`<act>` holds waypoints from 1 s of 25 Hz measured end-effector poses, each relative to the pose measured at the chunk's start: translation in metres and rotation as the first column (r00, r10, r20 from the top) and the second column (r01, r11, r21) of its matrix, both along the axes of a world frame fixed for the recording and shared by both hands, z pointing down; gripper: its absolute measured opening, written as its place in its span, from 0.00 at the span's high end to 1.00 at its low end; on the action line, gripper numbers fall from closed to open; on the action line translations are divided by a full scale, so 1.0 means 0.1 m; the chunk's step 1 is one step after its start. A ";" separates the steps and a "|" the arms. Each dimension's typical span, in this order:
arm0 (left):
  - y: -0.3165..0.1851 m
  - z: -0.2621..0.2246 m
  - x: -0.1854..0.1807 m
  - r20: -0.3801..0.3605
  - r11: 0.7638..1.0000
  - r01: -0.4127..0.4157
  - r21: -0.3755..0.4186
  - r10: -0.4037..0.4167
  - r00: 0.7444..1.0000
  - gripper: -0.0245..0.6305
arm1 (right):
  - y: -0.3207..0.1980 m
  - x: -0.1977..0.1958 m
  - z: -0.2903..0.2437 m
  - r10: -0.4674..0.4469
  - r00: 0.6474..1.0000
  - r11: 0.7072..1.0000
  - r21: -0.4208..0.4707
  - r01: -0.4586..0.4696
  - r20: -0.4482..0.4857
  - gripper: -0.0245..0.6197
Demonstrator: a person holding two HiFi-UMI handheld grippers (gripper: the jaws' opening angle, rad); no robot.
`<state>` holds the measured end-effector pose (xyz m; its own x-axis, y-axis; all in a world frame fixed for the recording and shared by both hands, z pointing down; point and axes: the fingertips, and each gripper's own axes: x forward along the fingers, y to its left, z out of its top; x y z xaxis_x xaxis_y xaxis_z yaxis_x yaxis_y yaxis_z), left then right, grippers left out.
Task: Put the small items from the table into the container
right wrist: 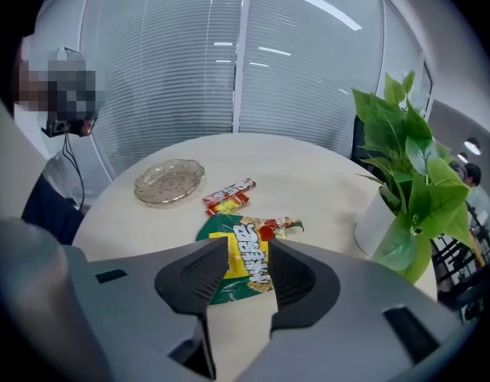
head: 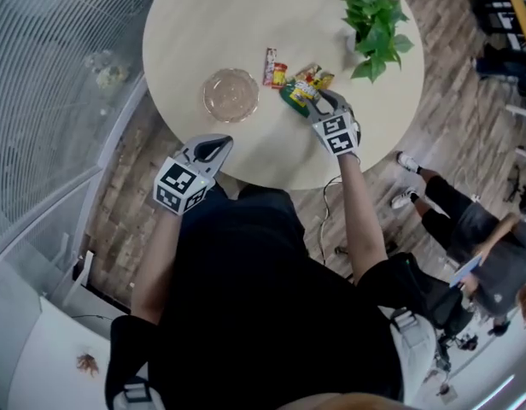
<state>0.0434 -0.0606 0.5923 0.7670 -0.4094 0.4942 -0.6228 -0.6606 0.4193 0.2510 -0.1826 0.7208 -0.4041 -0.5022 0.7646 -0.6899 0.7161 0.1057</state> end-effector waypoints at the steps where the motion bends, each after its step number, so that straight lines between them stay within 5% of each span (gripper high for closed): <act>1: 0.01 0.02 0.02 0.001 1.000 -0.001 -0.005 0.001 1.000 0.96 | -0.06 0.02 0.04 -0.002 1.000 1.000 -0.003 0.002 -0.012 0.71; 13: -0.01 0.17 0.16 0.018 0.999 0.000 -0.038 0.001 1.000 0.96 | -0.52 0.01 0.33 -0.183 0.965 0.983 -0.010 0.184 -0.189 0.68; 20: -0.02 0.17 0.13 0.026 0.999 0.012 -0.036 -0.011 1.000 0.96 | -0.56 0.03 0.36 -0.177 0.972 0.984 -0.025 0.175 -0.156 0.87; 25: -0.02 0.14 0.13 0.022 1.000 0.010 -0.028 -0.009 1.000 0.96 | -0.53 0.07 0.27 -0.145 0.980 0.989 -0.005 0.146 -0.138 0.89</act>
